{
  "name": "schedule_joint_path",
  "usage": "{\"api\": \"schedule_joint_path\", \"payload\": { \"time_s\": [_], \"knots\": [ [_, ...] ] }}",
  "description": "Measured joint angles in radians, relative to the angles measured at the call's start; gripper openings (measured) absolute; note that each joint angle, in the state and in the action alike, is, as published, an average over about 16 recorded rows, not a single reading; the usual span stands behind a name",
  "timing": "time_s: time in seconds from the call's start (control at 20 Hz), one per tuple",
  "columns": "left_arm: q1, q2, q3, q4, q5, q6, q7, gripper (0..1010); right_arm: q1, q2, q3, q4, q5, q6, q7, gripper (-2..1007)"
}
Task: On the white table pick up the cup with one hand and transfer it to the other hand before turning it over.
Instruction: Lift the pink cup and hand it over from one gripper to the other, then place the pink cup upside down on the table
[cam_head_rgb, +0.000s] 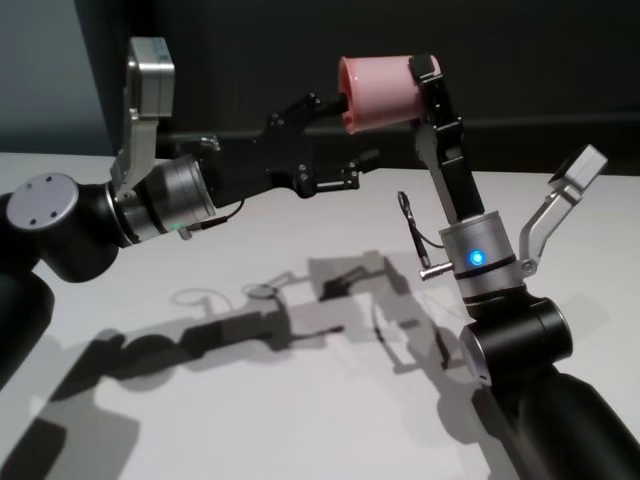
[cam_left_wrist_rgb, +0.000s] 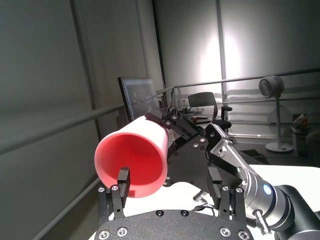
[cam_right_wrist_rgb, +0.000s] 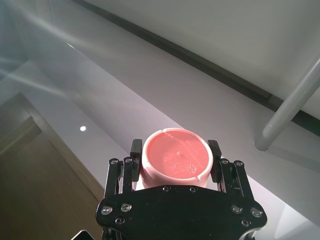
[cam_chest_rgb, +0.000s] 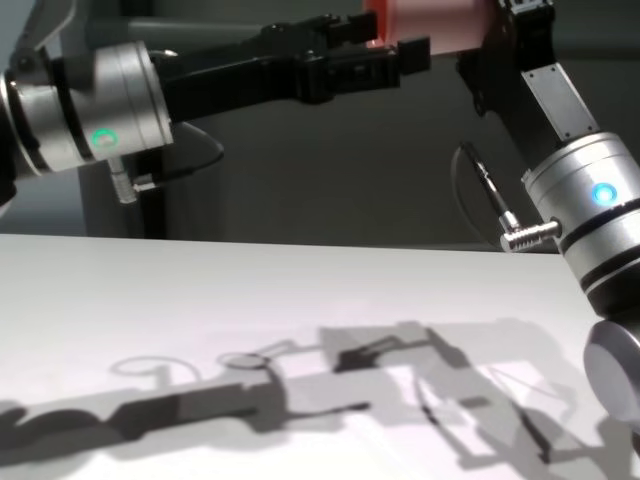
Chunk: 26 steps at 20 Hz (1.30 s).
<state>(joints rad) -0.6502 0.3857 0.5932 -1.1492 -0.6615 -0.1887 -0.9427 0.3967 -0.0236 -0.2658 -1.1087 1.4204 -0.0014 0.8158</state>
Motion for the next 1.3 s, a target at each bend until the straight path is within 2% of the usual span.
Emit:
{"api": "schedule_joint_path", "payload": {
  "time_s": [0.35,0.6,0.75,0.95,1.3],
  "knots": [
    [0.059,0.057,-0.027,-0.071,0.003,0.016,0.065,1001,0.0,0.0,0.0,0.0,0.0,0.0,0.0,756],
    [0.116,0.088,-0.061,-0.121,0.011,0.029,0.155,1001,0.0,0.0,0.0,0.0,0.0,0.0,0.0,756],
    [0.157,0.1,-0.087,-0.156,0.023,0.042,0.232,1001,0.0,0.0,0.0,0.0,0.0,0.0,0.0,756],
    [0.22,0.102,-0.13,-0.203,0.045,0.058,0.361,1001,0.0,0.0,0.0,0.0,0.0,0.0,0.0,756],
    [0.32,0.075,-0.201,-0.272,0.092,0.063,0.577,1001,0.0,0.0,0.0,0.0,0.0,0.0,0.0,756]
  ]
}}
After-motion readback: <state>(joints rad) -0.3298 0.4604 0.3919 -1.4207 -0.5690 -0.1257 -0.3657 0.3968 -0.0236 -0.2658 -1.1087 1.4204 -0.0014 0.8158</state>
